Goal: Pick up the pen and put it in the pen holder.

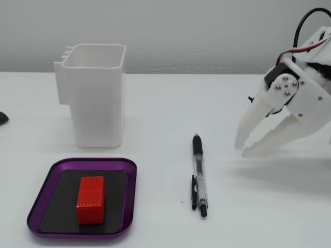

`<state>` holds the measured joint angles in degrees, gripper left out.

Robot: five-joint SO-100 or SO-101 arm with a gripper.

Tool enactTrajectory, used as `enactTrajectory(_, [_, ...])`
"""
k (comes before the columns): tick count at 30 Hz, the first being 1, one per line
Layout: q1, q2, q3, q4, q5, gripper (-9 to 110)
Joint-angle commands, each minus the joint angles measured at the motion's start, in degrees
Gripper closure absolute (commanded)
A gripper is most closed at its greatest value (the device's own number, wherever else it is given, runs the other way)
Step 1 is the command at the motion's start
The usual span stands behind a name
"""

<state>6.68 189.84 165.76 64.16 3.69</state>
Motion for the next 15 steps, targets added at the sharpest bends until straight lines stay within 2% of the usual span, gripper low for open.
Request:
enactTrajectory(1, [-0.2, -7.9, -10.5, -1.1, 1.5, 102])
enactTrajectory(8, [-1.1, -41.3, -34.9, 2.5, 1.0, 101])
enactTrajectory(15, [-6.8, -69.8, -54.2, 12.8, -11.4, 91])
